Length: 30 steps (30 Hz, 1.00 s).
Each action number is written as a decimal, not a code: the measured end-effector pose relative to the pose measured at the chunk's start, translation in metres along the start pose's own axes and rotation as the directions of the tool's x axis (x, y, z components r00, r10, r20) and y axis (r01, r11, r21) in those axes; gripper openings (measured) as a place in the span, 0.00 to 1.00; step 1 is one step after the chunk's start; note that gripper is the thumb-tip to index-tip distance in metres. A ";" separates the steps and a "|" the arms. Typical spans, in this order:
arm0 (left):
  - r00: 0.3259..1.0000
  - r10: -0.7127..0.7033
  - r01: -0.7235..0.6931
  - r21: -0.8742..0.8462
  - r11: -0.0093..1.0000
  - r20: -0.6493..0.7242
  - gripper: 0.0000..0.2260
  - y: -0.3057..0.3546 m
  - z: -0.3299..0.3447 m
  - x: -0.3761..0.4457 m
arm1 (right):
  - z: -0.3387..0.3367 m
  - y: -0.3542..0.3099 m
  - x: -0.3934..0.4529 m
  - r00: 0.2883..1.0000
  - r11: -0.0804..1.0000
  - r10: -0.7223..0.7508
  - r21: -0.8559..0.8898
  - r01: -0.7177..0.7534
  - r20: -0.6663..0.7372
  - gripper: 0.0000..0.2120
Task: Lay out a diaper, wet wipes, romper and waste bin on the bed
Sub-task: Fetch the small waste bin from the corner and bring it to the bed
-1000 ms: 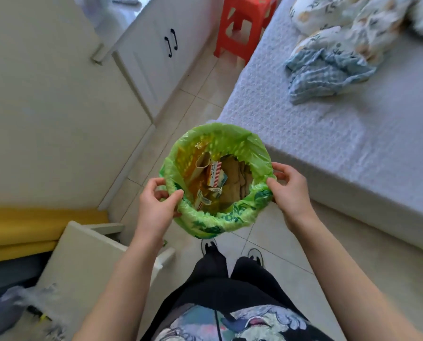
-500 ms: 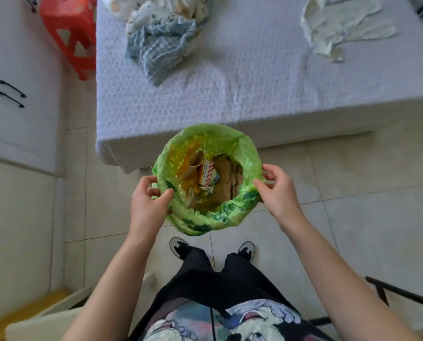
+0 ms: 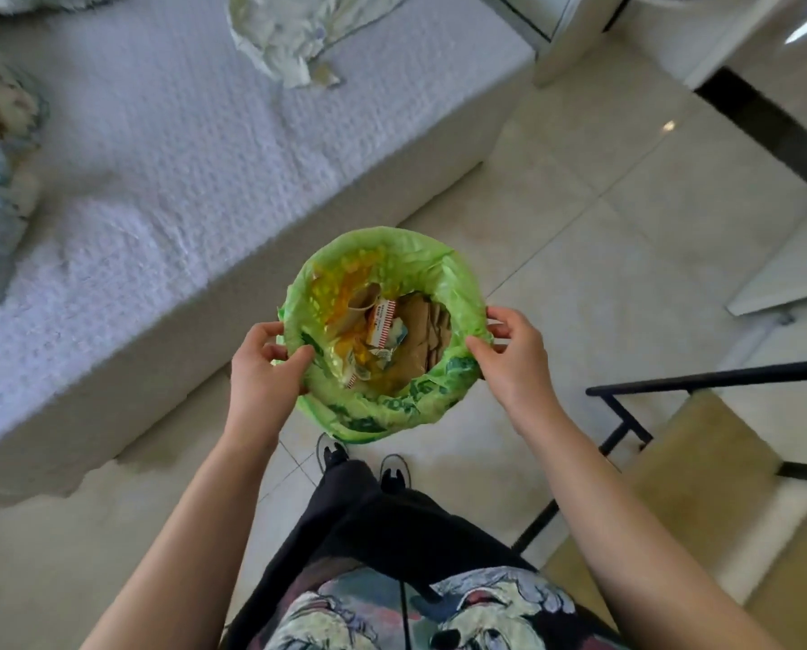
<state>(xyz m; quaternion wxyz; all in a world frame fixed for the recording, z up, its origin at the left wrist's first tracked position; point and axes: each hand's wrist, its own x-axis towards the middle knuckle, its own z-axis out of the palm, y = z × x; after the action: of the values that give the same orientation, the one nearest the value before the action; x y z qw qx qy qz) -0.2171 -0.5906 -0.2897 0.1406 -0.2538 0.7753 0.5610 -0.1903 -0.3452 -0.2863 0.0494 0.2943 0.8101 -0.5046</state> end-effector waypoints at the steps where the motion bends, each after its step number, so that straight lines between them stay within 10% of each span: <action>1: 1.000 0.011 -0.011 0.017 1.000 0.029 0.13 0.009 0.014 0.004 | -0.011 0.003 0.006 0.999 1.000 0.019 0.014 -0.019 -0.033 0.17; 30: 0.827 0.145 -0.348 0.292 0.891 0.543 0.13 0.256 0.382 0.188 | -0.217 0.009 0.292 0.793 0.920 0.358 0.329 -0.211 -0.492 0.16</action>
<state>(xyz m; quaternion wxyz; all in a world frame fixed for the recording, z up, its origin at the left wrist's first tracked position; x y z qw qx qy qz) -0.5402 -0.2134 -0.3064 0.3105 0.0393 0.8304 0.4609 -0.3782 -0.0344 -0.2981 -0.1447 0.5484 0.6640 -0.4873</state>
